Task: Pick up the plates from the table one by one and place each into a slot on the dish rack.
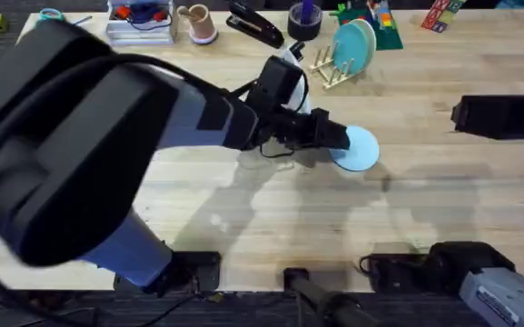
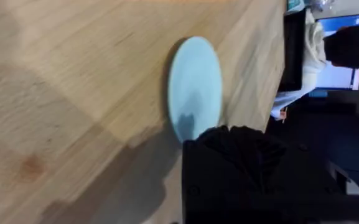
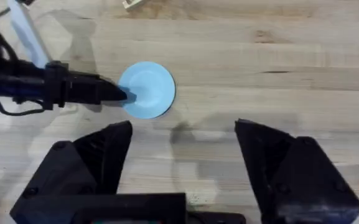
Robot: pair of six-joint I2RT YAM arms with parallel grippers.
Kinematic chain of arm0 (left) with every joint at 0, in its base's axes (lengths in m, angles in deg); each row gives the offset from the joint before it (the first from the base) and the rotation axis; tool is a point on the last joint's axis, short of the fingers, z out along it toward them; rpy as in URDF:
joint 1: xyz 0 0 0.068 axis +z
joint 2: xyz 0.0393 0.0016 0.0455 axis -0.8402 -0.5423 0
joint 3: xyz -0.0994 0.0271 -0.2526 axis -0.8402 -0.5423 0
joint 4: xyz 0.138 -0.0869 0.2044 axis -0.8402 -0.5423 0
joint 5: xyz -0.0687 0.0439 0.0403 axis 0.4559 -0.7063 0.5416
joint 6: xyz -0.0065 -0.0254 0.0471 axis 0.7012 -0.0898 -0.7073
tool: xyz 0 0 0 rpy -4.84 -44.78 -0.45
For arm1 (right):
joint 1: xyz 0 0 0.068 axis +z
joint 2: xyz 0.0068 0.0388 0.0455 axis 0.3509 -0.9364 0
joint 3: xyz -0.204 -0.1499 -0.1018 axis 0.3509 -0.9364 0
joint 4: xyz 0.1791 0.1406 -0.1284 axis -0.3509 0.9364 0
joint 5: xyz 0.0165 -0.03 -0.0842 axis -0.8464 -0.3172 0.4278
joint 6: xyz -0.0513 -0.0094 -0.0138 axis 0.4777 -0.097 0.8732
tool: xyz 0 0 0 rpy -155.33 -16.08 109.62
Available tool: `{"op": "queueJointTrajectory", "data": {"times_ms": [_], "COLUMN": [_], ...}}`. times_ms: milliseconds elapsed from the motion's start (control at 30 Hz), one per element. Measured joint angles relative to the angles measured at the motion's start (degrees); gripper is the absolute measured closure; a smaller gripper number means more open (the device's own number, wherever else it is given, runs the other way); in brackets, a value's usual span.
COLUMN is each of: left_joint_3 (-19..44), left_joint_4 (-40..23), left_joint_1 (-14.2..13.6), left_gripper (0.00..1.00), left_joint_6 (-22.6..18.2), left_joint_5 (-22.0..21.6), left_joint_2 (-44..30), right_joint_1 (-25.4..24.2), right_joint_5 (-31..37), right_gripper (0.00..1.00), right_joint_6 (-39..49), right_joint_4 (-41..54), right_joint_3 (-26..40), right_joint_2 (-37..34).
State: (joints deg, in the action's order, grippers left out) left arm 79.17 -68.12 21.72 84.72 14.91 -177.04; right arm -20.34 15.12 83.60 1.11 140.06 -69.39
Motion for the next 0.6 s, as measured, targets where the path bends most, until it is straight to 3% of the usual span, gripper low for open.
{"op": "queueJointTrajectory", "data": {"times_ms": [600], "left_joint_3": [0.7], "left_joint_4": [3.1], "left_joint_1": [0.2], "left_gripper": [0.96], "left_joint_6": [1.0], "left_joint_5": [4.3], "left_joint_2": [-7.1], "right_joint_1": [0.0], "right_joint_5": [0.0], "right_gripper": [0.007], "right_joint_6": [0.0], "right_joint_4": [0.5], "right_joint_3": [0.0], "right_joint_2": [0.0]}}
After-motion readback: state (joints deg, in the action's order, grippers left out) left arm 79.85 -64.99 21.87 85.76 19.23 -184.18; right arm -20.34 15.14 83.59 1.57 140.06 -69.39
